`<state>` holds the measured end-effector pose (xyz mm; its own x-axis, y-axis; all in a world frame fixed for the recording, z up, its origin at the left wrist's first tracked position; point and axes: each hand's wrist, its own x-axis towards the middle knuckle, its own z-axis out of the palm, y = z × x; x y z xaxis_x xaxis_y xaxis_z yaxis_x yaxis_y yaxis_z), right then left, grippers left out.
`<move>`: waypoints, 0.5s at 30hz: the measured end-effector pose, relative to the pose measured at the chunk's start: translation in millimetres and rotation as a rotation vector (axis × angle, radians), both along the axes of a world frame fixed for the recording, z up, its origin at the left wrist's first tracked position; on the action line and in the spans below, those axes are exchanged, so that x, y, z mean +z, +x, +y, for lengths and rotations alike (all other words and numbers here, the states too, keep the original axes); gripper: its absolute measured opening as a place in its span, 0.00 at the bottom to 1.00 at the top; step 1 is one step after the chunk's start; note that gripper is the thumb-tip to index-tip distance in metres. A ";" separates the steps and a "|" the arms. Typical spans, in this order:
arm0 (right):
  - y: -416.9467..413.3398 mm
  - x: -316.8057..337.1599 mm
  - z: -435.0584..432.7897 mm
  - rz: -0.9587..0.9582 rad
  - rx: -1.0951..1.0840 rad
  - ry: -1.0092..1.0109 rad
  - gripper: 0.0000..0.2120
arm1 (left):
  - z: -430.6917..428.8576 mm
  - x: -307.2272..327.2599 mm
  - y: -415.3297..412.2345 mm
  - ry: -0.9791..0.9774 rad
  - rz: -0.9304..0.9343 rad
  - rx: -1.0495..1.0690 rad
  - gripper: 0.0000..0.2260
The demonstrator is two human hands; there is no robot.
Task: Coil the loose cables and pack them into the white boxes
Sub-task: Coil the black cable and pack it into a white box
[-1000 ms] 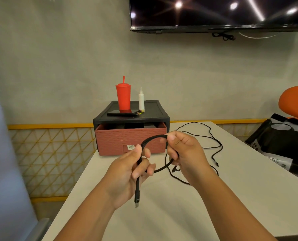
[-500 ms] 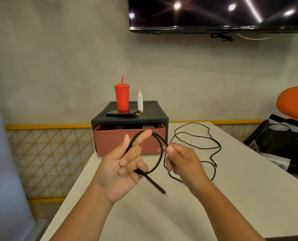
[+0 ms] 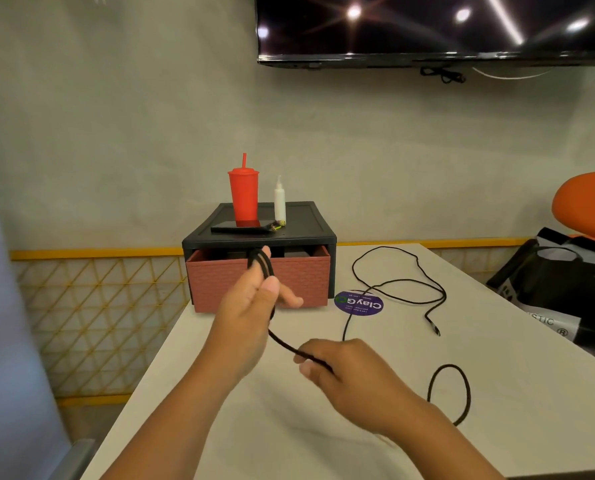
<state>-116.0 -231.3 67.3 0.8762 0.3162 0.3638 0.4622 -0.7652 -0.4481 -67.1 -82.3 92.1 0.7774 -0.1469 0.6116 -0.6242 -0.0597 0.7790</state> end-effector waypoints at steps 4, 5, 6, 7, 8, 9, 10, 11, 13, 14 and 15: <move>5.7 16.1 -12.5 -0.294 -0.080 -0.094 0.13 | -4.5 -16.2 -9.1 0.404 0.049 0.025 0.07; 7.1 20.0 -15.3 -0.346 -0.077 -0.072 0.13 | -5.4 -18.1 -11.2 0.417 0.140 -0.040 0.08; 9.8 23.1 -18.7 -0.399 -0.076 -0.048 0.12 | -5.9 -18.7 -13.4 0.379 0.242 -0.123 0.10; 13.0 26.6 -21.9 -0.452 -0.086 -0.017 0.12 | -6.3 -16.8 -16.3 0.293 0.350 -0.206 0.13; 16.6 29.4 -24.7 -0.484 -0.097 0.028 0.13 | -6.0 -12.2 -20.1 0.185 0.446 -0.279 0.16; 19.9 31.8 -26.8 -0.485 -0.100 0.092 0.14 | -5.6 -6.4 -24.7 0.073 0.516 -0.349 0.18; 23.6 32.9 -28.2 -0.471 -0.085 0.173 0.15 | -5.1 -1.0 -29.0 -0.040 0.567 -0.416 0.20; 26.8 31.8 -28.5 -0.454 -0.059 0.256 0.17 | -4.5 4.2 -33.1 -0.154 0.610 -0.480 0.19; 29.4 25.9 -24.6 -0.402 -0.015 0.408 0.27 | -4.9 11.1 -36.9 -0.331 0.672 -0.562 0.16; 29.0 22.0 -21.0 -0.352 0.009 0.477 0.30 | -6.0 13.3 -37.5 -0.395 0.697 -0.585 0.16; 27.3 18.9 -16.8 -0.292 0.041 0.535 0.30 | -7.3 14.3 -37.0 -0.454 0.716 -0.599 0.16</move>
